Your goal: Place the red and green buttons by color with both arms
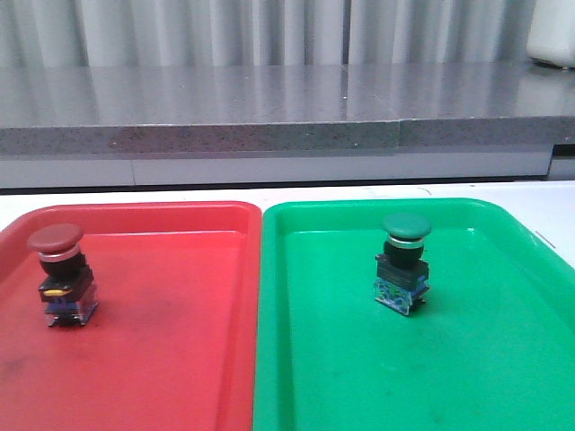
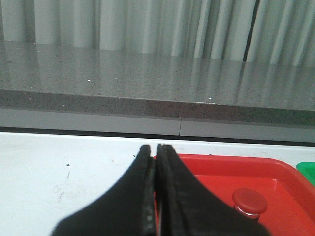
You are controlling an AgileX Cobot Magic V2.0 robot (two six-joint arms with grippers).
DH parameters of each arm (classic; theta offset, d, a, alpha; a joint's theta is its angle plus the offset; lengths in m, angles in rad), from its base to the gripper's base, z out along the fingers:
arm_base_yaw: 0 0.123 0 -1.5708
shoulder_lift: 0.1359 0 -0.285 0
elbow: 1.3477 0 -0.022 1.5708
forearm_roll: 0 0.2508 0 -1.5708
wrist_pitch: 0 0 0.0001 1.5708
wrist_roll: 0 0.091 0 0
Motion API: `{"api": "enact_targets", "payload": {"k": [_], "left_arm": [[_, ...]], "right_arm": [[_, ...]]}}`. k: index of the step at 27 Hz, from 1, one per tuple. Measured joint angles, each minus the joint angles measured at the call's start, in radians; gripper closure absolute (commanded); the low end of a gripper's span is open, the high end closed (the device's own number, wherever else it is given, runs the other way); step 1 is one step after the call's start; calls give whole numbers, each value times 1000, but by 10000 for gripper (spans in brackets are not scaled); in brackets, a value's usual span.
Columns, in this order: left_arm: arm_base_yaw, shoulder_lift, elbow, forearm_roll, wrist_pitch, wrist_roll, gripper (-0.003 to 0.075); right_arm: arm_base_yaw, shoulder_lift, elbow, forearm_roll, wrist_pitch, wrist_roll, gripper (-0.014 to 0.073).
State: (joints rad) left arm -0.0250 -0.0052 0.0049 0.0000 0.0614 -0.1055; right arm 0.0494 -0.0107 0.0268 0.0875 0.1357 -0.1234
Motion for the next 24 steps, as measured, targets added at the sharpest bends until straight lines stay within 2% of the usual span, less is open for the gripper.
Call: {"api": "enact_targets", "payload": {"k": [11, 16, 24], "left_arm": [[0, 0, 0, 0, 0, 0, 740], [0, 0, 0, 0, 0, 0, 740], [0, 0, 0, 0, 0, 0, 740]], "right_arm": [[0, 0, 0, -5, -65, 5, 701], [0, 0, 0, -79, -119, 139, 701], [0, 0, 0, -87, -93, 170, 701]]}}
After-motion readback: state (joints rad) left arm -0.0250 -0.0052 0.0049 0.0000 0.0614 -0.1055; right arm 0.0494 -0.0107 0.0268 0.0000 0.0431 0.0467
